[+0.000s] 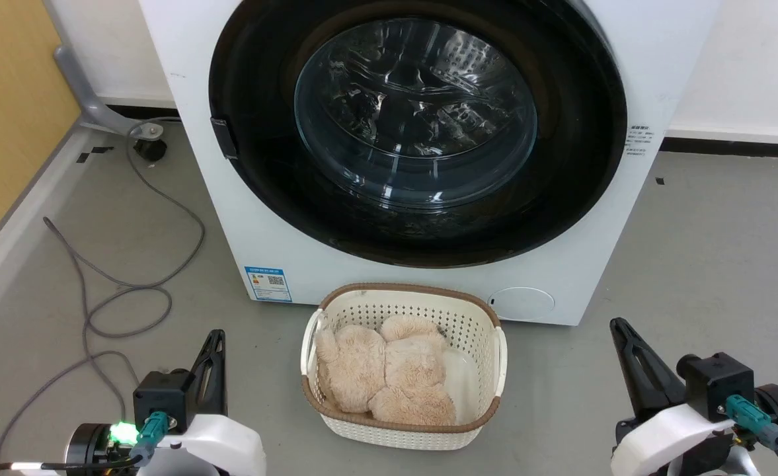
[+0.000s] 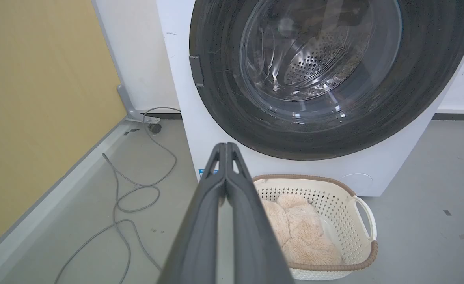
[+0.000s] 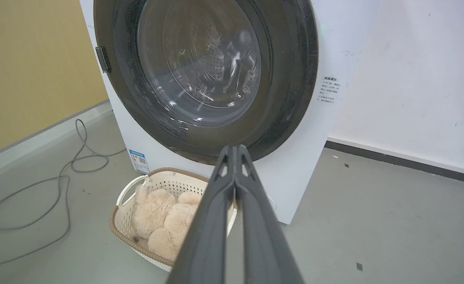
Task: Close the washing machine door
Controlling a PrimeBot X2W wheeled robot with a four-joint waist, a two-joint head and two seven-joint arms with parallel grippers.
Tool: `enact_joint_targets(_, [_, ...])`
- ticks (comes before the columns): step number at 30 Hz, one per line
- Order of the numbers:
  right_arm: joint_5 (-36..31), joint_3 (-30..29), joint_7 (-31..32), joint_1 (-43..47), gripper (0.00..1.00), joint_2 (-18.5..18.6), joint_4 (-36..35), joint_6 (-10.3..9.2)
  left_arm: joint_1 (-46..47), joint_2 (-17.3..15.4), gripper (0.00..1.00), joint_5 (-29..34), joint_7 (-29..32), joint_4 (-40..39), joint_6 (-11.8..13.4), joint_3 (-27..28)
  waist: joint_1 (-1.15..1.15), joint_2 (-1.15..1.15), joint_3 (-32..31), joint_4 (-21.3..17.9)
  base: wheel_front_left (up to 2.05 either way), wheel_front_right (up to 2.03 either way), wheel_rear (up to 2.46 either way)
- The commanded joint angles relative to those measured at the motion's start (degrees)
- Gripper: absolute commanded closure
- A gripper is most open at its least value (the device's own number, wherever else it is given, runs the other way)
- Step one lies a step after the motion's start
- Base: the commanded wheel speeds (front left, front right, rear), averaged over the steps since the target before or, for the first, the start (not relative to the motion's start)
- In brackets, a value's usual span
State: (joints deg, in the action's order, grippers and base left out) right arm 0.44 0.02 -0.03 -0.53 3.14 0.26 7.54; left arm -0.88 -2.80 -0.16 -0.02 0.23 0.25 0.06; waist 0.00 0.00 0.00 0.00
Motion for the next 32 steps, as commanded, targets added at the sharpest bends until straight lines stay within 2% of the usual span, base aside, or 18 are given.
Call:
enact_joint_targets(1, [-0.4, 0.0, 0.0, 0.5, 1.00, -0.3, -0.3, -0.05, 0.9, -0.1, 1.00, 0.2, 0.0, -0.2, -0.2, -0.1, 0.00, 0.00, 0.0, 0.0, 0.00, 0.00, 0.00])
enact_joint_targets(32, [-0.4, 0.0, 0.0, 0.5, 1.00, -0.3, -0.3, -0.05, 0.9, -0.1, 1.00, 0.2, 0.0, -0.2, -0.2, -0.1, 0.00, 0.00, 0.0, 0.0, 0.00, 0.00, 0.00])
